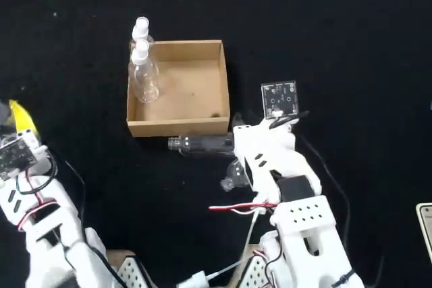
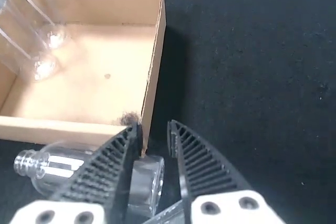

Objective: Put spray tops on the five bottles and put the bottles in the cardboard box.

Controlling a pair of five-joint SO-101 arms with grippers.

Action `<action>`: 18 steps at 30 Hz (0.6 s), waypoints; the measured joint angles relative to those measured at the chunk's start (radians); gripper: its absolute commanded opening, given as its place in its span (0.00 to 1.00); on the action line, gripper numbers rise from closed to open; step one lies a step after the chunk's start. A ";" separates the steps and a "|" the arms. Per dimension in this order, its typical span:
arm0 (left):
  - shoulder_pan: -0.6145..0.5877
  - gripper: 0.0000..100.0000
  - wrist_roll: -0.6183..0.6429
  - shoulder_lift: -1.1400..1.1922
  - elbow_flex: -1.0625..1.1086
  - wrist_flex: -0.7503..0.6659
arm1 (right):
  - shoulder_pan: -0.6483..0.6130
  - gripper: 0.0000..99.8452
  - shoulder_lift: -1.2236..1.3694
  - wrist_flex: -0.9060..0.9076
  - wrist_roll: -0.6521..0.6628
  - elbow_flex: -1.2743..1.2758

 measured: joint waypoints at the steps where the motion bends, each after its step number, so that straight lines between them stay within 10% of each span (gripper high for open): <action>1: -0.017 0.03 0.023 0.057 0.000 -0.043 | 0.000 0.06 0.000 0.000 0.000 0.000; 18: -0.169 0.03 0.164 0.651 -0.069 -0.466 | 0.000 0.06 0.000 0.000 0.000 0.000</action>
